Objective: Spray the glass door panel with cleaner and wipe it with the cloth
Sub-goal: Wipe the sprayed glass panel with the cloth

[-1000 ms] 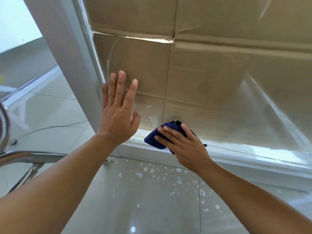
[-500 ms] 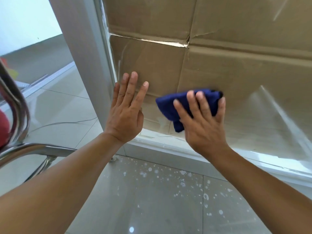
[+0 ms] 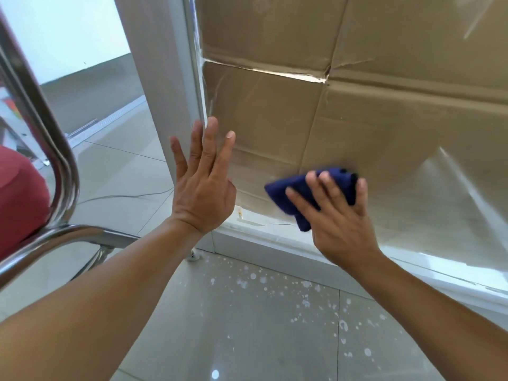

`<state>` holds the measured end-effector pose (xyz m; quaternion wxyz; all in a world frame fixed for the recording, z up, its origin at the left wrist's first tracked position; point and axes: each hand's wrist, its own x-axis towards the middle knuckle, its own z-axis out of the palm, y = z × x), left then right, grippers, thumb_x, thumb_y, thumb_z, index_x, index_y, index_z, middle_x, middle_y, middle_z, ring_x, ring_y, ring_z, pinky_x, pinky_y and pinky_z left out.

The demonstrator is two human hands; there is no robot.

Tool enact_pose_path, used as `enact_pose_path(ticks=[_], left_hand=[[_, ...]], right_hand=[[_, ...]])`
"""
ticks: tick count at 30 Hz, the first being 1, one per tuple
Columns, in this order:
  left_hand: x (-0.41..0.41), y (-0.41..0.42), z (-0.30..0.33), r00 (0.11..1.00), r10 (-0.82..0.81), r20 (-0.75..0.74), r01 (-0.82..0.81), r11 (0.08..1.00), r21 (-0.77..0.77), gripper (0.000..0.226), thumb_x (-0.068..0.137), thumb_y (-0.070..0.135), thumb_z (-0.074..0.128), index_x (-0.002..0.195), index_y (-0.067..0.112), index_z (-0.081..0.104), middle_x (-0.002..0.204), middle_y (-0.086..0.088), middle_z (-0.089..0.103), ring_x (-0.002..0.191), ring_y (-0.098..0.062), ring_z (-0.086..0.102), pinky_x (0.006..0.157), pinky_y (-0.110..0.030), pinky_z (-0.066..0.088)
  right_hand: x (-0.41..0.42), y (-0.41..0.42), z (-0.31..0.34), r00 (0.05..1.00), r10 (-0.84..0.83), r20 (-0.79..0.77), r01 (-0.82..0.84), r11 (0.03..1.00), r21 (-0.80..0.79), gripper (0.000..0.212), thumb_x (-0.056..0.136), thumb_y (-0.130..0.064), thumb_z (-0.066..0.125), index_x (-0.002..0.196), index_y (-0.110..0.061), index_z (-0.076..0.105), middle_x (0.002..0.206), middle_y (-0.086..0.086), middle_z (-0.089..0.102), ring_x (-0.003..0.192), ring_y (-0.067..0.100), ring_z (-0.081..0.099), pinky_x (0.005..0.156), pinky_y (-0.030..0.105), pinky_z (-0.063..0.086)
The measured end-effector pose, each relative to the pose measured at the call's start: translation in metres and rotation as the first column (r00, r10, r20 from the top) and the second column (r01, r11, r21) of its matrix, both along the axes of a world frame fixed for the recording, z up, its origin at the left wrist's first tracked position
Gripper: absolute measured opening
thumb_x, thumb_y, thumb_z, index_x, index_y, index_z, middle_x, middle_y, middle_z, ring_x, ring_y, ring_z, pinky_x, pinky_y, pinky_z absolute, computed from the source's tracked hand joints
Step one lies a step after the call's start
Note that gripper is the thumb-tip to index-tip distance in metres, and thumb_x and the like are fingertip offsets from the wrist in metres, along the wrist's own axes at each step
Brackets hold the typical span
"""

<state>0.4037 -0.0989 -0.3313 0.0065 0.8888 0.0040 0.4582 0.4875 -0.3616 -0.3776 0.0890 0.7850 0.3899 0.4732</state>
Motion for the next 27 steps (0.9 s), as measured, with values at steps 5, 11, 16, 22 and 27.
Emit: enact_pose_path(ticks=[5, 11, 16, 22, 27], left_hand=[[-0.003, 0.018, 0.009, 0.996, 0.085, 0.040, -0.082, 0.994, -0.078, 0.088, 0.077, 0.006, 0.064, 0.150, -0.002, 0.016, 0.154, -0.036, 0.018, 0.144, -0.049, 0.009, 0.116, -0.060, -0.003], [-0.011, 0.032, 0.008, 0.994, 0.111, -0.001, -0.109, 0.972, -0.210, 0.089, 0.081, 0.009, 0.061, 0.150, -0.011, 0.010, 0.158, -0.034, 0.009, 0.147, -0.046, 0.003, 0.119, -0.054, -0.004], [-0.010, 0.024, -0.008, 0.997, 0.048, -0.055, -0.060, 0.968, -0.242, 0.087, 0.079, -0.004, 0.057, 0.152, -0.009, 0.008, 0.161, -0.028, 0.007, 0.149, -0.040, 0.001, 0.123, -0.043, -0.006], [-0.011, 0.018, -0.026, 0.994, 0.024, -0.106, -0.051, 0.964, -0.263, 0.091, 0.080, -0.003, 0.059, 0.153, -0.005, 0.004, 0.162, -0.025, 0.003, 0.151, -0.032, -0.006, 0.124, -0.040, -0.003], [-0.017, 0.024, -0.028, 0.988, 0.013, -0.154, -0.051, 0.967, -0.248, 0.093, 0.080, 0.000, 0.062, 0.153, -0.006, 0.004, 0.162, -0.024, 0.001, 0.150, -0.025, -0.012, 0.124, -0.037, -0.005]], right_hand=[[0.002, 0.038, 0.044, 0.999, 0.033, 0.019, -0.036, 0.980, 0.195, 0.056, 0.103, -0.036, 0.054, 0.157, -0.030, 0.037, 0.164, 0.017, 0.014, 0.156, 0.036, 0.007, 0.121, 0.062, -0.005], [0.000, -0.003, -0.035, 0.998, 0.031, -0.046, -0.041, 0.975, -0.219, 0.063, 0.099, -0.008, 0.030, 0.158, -0.027, 0.034, 0.168, 0.006, 0.014, 0.157, 0.023, 0.004, 0.125, 0.055, -0.006], [0.004, -0.025, -0.026, 1.000, 0.000, 0.014, 0.003, 0.975, -0.220, 0.066, 0.094, -0.006, 0.039, 0.158, -0.024, 0.036, 0.167, 0.007, 0.021, 0.157, 0.023, 0.011, 0.125, 0.056, -0.002], [0.000, 0.035, 0.036, 0.999, 0.047, 0.003, -0.047, 0.989, 0.139, 0.056, 0.103, -0.039, 0.053, 0.157, -0.030, 0.037, 0.165, 0.015, 0.015, 0.154, 0.034, 0.012, 0.119, 0.066, 0.000], [-0.005, 0.040, -0.019, 0.993, 0.087, -0.083, -0.098, 0.985, -0.142, 0.074, 0.088, -0.012, 0.057, 0.157, -0.030, 0.037, 0.168, 0.006, 0.011, 0.155, 0.025, 0.006, 0.123, 0.057, -0.008]])
